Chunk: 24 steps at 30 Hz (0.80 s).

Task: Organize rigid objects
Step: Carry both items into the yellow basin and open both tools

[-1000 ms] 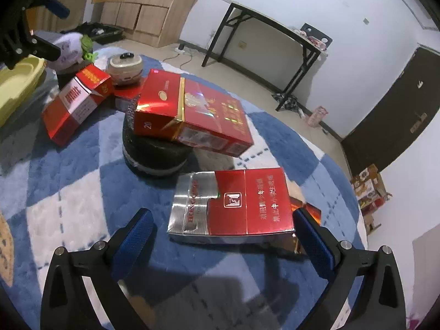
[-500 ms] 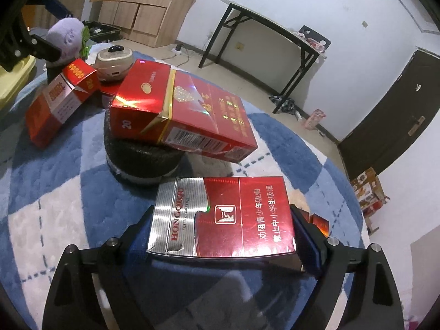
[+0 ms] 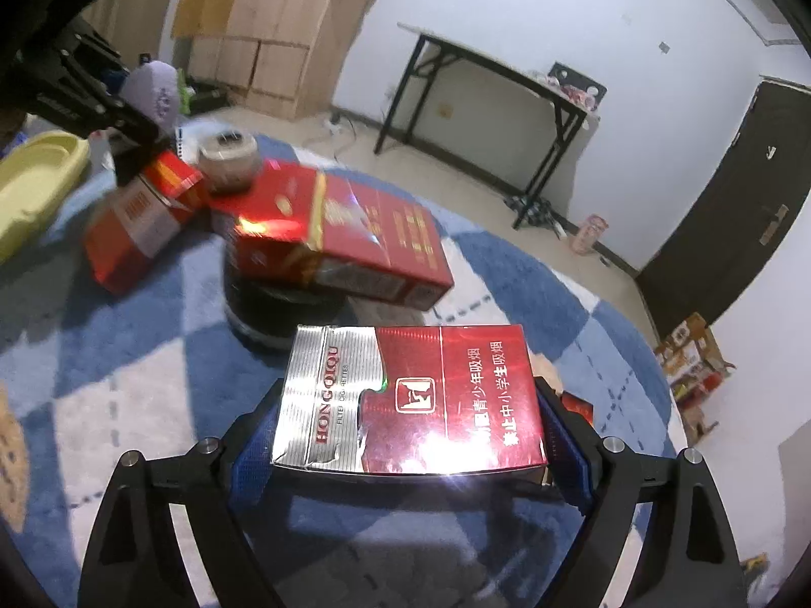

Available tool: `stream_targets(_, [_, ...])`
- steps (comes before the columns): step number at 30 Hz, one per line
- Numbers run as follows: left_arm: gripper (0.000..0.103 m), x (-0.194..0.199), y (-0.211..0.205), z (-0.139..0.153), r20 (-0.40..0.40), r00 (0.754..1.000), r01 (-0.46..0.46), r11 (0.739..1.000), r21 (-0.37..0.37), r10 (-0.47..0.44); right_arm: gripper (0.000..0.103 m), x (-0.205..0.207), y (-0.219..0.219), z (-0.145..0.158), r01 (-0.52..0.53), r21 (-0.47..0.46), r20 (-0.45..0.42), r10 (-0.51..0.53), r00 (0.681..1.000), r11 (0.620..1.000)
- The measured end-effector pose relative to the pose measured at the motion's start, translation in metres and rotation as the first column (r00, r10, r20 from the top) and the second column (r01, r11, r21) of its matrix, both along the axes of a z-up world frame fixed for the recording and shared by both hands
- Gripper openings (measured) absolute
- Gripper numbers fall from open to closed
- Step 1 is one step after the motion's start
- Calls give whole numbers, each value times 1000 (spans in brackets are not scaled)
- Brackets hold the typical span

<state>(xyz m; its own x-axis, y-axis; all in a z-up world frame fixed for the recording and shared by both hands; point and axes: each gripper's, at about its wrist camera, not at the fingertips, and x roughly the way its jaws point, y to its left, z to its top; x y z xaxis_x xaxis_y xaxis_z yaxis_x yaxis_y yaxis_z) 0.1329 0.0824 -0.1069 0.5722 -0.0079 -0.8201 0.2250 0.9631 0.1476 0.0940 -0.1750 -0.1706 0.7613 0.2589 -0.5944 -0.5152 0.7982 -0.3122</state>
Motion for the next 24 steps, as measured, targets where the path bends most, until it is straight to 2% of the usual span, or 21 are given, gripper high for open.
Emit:
stream_targets(3, [38,-27,25,39,36,999,-28,975,-221,37,89,-18,-12,11,-41,75,-2,41,999,996])
stream_targets(5, [38,-57,46,68,54,996,-52,955,-293,71,89,-37,-19,23,-82,145,0,83,997,986])
stream_targets(6, [38,-70,54,79,62,994,-64,950,-307,87,89,-47,-19,30,-120,171,5,121,993,978])
stream_targets(10, [39,-146,103,123,79,979,-154,932,-329,189,89,-78,16,61,-283,177,37,281,959,943])
stream_targets(12, [39,-184,131,134,66,961,-227,899,-375,270,89,-88,41,78,-345,192,53,342,938,919])
stream_targets(14, [39,-225,162,136,66,928,-311,860,-404,367,89,-97,67,88,-392,193,55,389,920,899])
stream_targets(17, [39,-259,194,109,58,883,-401,812,-425,466,89,-109,116,90,-453,198,14,460,888,869])
stream_targets(19, [39,-257,212,69,15,858,-457,775,-437,514,89,-120,155,83,-499,200,-21,513,858,843])
stream_targets(21, [39,-242,219,36,-4,859,-466,778,-421,512,89,-129,194,70,-529,214,-84,555,828,821])
stream_targets(24, [39,-206,230,-11,-50,859,-481,770,-420,509,89,-140,246,41,-559,201,-175,591,787,804])
